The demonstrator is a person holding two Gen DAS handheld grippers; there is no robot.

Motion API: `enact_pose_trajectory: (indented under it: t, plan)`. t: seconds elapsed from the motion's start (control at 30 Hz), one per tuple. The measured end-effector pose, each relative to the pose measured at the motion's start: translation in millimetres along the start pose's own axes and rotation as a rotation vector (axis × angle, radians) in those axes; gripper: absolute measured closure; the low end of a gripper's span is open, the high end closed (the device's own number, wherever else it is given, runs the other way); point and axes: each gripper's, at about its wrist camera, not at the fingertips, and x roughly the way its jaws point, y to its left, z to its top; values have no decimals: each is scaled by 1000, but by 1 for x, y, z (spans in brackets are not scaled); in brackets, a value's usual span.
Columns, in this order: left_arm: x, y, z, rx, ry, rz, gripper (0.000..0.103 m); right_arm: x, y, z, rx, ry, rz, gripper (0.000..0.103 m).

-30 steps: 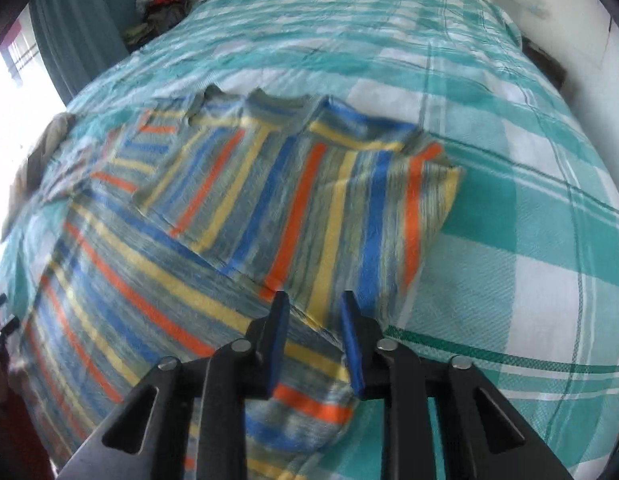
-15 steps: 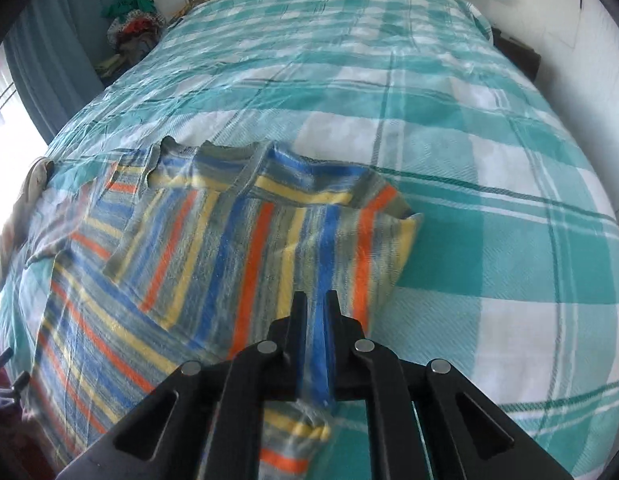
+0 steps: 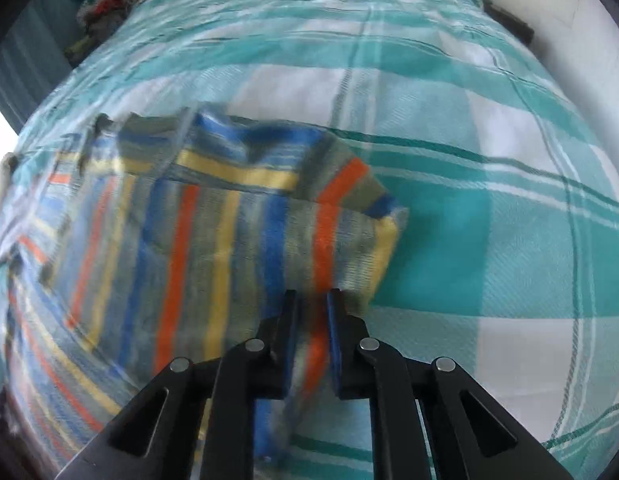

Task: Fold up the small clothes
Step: 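Fold the lifted hem over the sweater body with the right gripper, then open the right gripper and pull both tools back above the sweater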

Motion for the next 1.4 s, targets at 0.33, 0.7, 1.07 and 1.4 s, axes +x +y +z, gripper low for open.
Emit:
enact_pose_trajectory:
  t: [0.33,0.7,1.07,1.4]
  plan:
    - [-1,-5,-1,26,-3,-3,3,-28,12,-59,-48,69,123,97]
    - [-6,-8,-6,54,-13,17,3,-51,32,-113,-102,80,93,86]
    - [-7,8,-12,-4,8,-12,2,-155,59,-193,-3,-154,58,39]
    - [1,-1,-19,38,13,28,0,-197,113,-315,55,-294,-11,30]
